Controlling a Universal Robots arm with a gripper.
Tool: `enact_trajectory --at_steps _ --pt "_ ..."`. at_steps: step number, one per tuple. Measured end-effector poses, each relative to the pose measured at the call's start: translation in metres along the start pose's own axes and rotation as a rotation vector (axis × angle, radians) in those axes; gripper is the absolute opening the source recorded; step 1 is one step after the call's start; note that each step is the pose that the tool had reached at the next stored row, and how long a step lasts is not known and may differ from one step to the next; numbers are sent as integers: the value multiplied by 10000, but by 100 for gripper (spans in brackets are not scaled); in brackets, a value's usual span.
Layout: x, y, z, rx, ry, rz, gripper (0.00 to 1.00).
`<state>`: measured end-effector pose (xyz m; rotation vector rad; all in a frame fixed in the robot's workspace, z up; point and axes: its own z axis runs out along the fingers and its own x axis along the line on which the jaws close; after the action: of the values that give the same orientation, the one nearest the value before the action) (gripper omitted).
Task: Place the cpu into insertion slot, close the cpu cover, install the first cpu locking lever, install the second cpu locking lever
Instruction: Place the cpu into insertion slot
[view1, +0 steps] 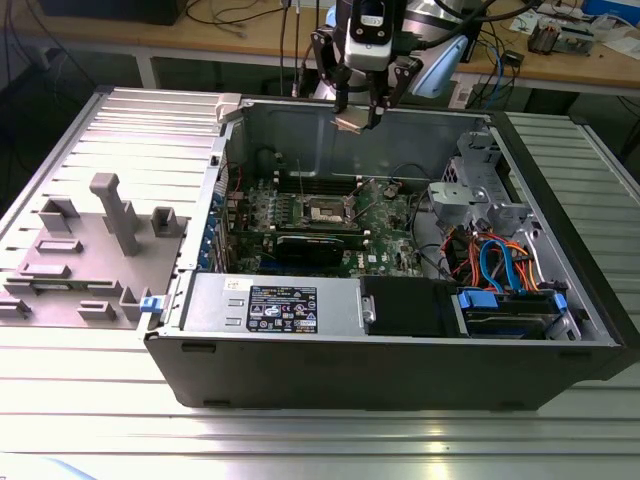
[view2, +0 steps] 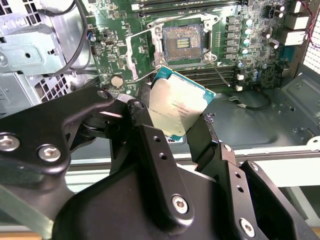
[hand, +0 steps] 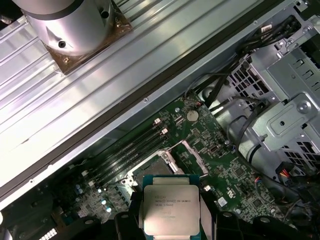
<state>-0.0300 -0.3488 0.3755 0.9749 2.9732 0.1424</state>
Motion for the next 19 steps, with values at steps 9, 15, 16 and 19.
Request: enact_trajectory --at_steps 9,15,16,19 --pt "20 -16 0 -2 -6 64 54" --pt "20 -16 0 -3 -10 108 54" --pt "20 -16 0 -3 -12 131 54" --pt "20 -16 -1 -4 -21 227 54"
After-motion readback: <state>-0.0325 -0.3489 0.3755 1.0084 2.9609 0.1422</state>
